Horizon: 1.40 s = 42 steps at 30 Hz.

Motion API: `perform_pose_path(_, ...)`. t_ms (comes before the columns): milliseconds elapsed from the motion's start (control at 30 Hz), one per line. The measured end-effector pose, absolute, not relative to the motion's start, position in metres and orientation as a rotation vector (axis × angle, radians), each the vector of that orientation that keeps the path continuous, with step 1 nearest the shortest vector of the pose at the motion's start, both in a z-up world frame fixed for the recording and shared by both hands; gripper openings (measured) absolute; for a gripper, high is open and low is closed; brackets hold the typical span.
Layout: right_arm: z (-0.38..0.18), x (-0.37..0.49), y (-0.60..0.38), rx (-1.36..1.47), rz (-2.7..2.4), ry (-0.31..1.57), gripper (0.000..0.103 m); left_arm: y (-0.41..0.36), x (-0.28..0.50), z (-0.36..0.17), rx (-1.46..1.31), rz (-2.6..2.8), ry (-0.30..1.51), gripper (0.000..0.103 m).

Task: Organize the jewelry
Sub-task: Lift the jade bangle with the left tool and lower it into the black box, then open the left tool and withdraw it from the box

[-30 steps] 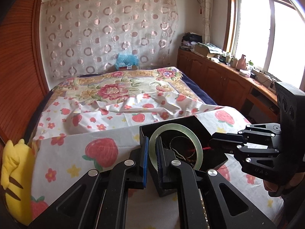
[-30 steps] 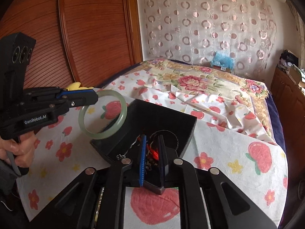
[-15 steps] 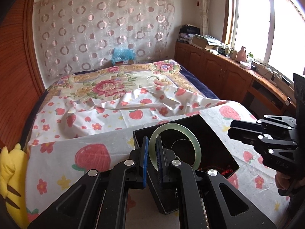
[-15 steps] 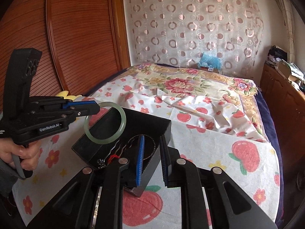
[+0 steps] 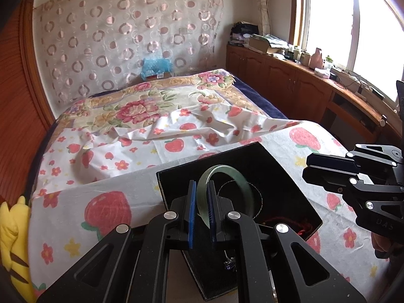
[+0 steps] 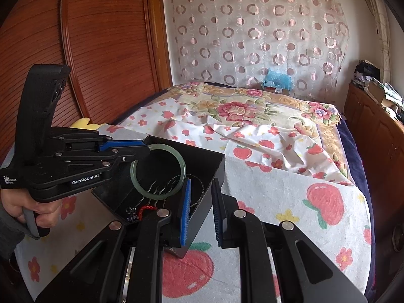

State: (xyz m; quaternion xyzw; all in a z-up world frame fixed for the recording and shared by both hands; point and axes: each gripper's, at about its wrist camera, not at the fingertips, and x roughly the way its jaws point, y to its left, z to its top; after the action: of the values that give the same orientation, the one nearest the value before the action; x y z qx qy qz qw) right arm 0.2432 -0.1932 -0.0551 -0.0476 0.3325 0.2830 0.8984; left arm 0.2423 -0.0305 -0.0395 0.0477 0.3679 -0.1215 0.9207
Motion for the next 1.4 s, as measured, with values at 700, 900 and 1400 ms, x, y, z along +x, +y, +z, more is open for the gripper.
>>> perform_pose_path(700, -0.034, 0.187, -0.197, -0.140, 0.556, 0.645, 0.018, -0.017, 0.180, -0.019, 0.075, -0.238, 0.700, 0.009)
perform_pose_path(900, -0.044, 0.147, -0.206, -0.124, 0.537, 0.666, 0.018, -0.013, 0.136, -0.024, 0.082, -0.237, 0.719, 0.009)
perform_pose_path(1400, -0.091, 0.074, -0.212, -0.108, 0.527, 0.750, 0.018, -0.025, 0.059, -0.055, 0.107, -0.268, 0.762, 0.037)
